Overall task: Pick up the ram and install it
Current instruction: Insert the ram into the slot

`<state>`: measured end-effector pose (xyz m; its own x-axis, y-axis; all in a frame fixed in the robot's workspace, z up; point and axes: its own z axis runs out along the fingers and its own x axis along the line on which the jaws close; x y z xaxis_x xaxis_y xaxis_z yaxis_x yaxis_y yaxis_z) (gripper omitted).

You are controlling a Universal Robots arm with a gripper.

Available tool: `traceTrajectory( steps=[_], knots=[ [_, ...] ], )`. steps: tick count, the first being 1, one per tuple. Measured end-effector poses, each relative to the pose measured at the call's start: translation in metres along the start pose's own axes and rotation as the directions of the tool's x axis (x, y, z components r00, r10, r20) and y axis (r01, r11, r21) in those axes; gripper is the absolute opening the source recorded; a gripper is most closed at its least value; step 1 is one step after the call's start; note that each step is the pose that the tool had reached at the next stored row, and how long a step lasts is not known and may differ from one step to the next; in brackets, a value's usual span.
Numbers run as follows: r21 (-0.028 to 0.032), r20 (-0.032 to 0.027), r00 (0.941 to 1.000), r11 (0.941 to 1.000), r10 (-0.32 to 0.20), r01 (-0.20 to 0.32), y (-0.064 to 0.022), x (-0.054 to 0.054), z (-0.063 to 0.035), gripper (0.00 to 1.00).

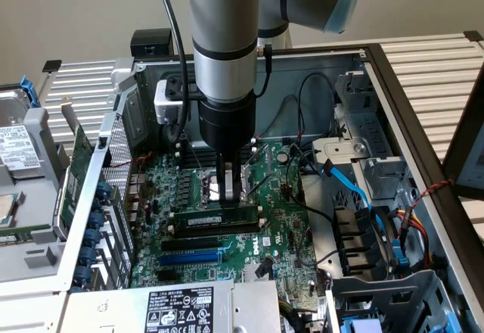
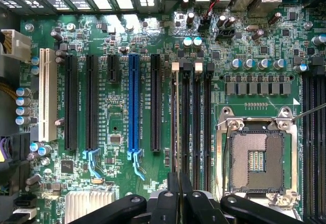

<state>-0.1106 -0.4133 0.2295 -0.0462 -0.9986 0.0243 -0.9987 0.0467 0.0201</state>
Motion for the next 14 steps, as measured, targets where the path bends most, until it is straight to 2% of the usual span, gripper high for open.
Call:
traceTrajectory(
  steps=[14],
  knots=[
    [0.0,-0.0001,1.0,1.0,0.0,0.0,0.0,0.0008,-0.0018,0.13]
  ],
)
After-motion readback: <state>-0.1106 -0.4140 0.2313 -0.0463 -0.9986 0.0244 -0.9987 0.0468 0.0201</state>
